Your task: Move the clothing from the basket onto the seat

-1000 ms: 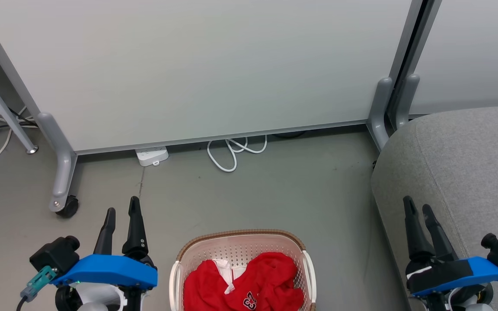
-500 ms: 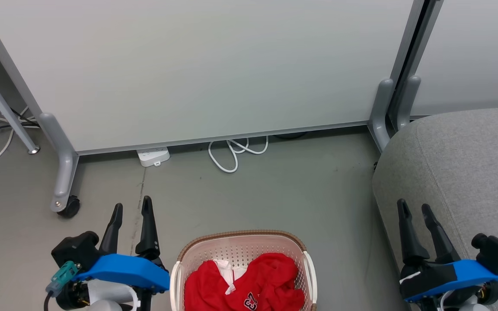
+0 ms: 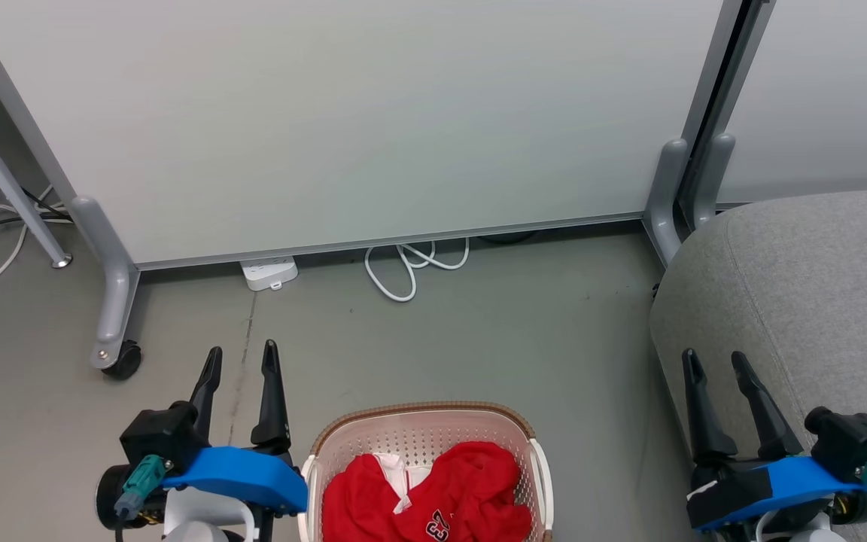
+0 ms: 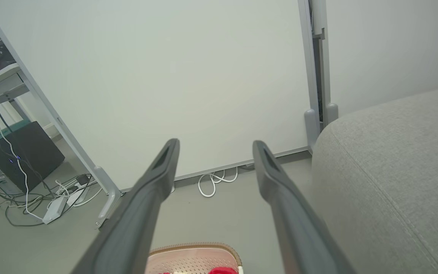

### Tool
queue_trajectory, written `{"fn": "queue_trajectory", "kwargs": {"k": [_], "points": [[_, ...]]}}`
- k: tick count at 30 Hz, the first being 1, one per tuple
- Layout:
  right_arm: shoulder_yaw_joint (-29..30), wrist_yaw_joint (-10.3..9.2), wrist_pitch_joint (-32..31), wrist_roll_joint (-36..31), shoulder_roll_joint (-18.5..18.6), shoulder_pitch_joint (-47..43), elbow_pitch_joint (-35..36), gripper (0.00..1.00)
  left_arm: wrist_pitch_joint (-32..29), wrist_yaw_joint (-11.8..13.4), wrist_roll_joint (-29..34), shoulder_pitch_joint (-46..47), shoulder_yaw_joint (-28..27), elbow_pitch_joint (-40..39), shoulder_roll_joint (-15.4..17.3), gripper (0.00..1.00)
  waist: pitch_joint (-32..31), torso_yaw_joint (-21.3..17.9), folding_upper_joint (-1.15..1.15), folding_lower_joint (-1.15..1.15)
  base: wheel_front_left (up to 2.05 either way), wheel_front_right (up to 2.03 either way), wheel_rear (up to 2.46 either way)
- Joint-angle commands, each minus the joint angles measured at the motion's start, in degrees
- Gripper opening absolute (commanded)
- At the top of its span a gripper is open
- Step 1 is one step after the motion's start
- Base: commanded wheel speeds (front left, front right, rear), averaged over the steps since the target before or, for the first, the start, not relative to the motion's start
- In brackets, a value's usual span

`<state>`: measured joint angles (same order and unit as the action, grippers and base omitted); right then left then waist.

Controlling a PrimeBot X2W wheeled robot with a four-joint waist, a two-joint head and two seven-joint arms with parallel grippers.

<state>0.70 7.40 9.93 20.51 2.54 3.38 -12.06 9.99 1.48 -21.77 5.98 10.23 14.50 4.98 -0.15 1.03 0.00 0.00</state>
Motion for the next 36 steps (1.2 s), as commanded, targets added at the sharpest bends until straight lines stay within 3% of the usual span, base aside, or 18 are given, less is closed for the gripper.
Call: {"fn": "queue_trajectory", "kwargs": {"k": [1,36], "points": [[-0.12,0.11,0.58,-1.35,0.39,0.06,0.24,1.0,0.51,0.21,1.54,1.18,0.46,-0.17,0.33,1.0,-0.02,0.03,0.0,0.0,0.0,0.0,0.0],[-0.81,0.1,4.69,-18.13,0.49,-0.62,-0.91,1.0,4.62,0.2,17.53,1.19,2.24,3.23,-0.44,1.0,-0.19,0.19,0.0,0.0,0.0,0.0,0.0]]}}
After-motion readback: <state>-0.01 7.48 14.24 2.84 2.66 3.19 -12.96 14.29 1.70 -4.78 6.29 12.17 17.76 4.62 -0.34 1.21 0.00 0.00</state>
